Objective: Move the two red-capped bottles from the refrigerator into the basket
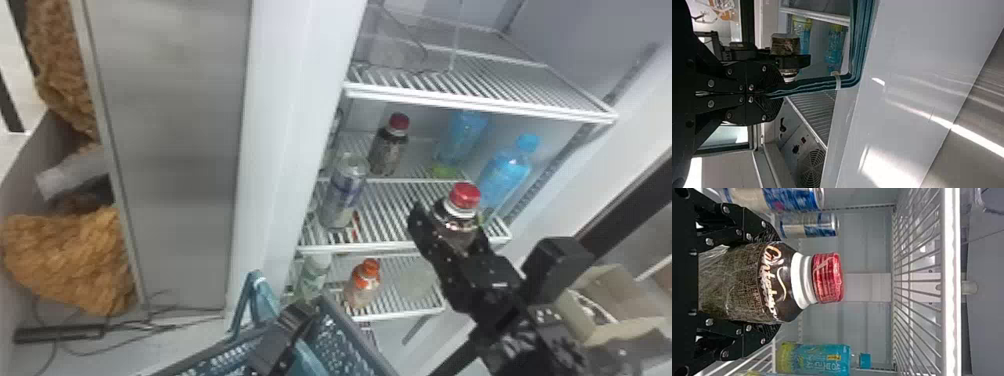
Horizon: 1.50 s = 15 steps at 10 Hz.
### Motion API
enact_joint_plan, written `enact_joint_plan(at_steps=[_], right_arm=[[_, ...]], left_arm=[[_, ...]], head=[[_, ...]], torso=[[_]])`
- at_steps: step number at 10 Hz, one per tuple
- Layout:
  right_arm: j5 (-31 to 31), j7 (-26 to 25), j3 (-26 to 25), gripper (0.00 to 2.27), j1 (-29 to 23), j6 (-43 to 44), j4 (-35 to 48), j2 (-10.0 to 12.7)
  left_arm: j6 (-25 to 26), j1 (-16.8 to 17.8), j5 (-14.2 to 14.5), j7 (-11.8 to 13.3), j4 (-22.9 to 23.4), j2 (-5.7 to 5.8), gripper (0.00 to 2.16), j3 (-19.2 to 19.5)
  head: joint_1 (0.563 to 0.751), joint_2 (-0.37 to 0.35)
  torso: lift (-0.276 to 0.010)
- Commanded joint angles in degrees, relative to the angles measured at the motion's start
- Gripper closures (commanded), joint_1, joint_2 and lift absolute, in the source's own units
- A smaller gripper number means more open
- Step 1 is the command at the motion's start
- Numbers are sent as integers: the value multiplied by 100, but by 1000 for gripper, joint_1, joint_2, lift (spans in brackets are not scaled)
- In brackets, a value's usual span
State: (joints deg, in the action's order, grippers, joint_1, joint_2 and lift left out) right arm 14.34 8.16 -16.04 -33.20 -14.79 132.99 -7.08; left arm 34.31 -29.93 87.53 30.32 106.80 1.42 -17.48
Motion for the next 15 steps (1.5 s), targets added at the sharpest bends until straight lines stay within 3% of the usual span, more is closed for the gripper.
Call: enact_joint_plan(at_steps=[1,4,8,13,15], right_arm=[[86,1,-18,1190,-407,-194,391,31],[223,27,73,1190,-969,-700,1009,40],[406,414,427,1190,-1335,-1445,1389,13],[611,1126,667,1182,-1194,-2022,1094,-101],[657,1442,690,1033,-1025,-2050,813,-127]], left_arm=[[-14,-2,11,1,0,-2,1204,0],[0,-30,11,1,0,-19,1204,23],[14,-58,-1,1,0,-19,1204,23],[28,-44,-35,1,0,-28,1204,46],[28,-58,-24,1,0,-37,1204,69]], head=[[695,-350],[695,-350],[695,-350],[695,-350],[695,-350]], torso=[[0],[0],[0],[0],[0]])
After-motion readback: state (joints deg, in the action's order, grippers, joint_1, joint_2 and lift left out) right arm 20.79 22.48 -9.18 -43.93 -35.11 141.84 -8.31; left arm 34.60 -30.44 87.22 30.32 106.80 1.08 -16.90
